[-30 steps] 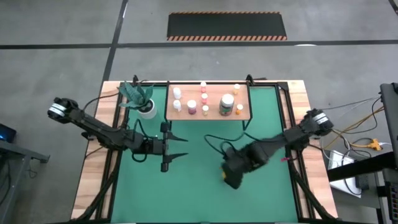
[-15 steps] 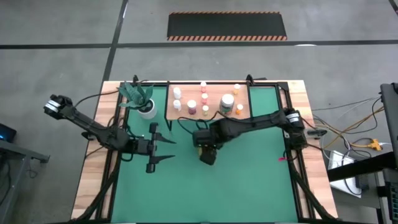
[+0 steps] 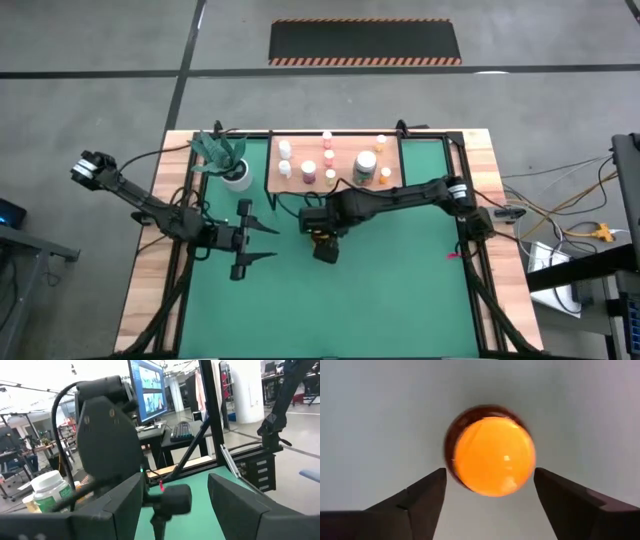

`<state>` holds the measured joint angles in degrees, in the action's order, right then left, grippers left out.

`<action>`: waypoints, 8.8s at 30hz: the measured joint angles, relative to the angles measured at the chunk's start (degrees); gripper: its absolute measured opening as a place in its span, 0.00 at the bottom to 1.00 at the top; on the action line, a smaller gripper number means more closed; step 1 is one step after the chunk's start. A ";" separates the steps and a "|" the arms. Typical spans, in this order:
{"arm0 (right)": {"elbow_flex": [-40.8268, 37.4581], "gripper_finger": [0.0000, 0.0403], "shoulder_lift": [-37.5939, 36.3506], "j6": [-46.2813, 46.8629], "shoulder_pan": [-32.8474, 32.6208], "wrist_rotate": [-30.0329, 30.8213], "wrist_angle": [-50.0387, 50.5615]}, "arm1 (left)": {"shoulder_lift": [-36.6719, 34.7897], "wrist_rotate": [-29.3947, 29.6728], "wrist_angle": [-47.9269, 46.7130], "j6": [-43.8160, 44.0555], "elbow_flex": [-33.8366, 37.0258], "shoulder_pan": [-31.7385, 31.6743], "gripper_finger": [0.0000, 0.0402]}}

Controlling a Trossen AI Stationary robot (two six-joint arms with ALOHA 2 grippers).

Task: Pick and place medicine bottles onto shelf by color
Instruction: Put the yellow and brown pill bottle on the shelf

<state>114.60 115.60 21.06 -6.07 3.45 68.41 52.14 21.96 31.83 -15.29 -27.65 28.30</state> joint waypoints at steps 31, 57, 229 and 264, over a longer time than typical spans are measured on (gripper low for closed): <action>-53.37 0.65 -24.61 -34.95 -10.69 8.61 -85.35 | 1.95 -0.04 0.20 1.66 0.02 -0.01 0.51; -41.98 0.86 -20.72 -15.32 -9.55 20.42 -54.95 | 1.73 -0.04 -1.30 1.40 -0.01 -0.05 0.51; -32.86 0.48 -41.64 -24.03 -6.12 14.35 -55.05 | 6.10 8.87 37.64 -18.35 8.80 2.51 0.51; -11.88 0.48 -23.60 -22.02 39.09 0.69 -24.68 | 3.08 13.53 37.82 -29.03 8.61 2.42 0.51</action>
<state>102.72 92.01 -0.96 33.02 4.14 43.72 55.22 35.48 69.65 -44.31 -19.05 30.72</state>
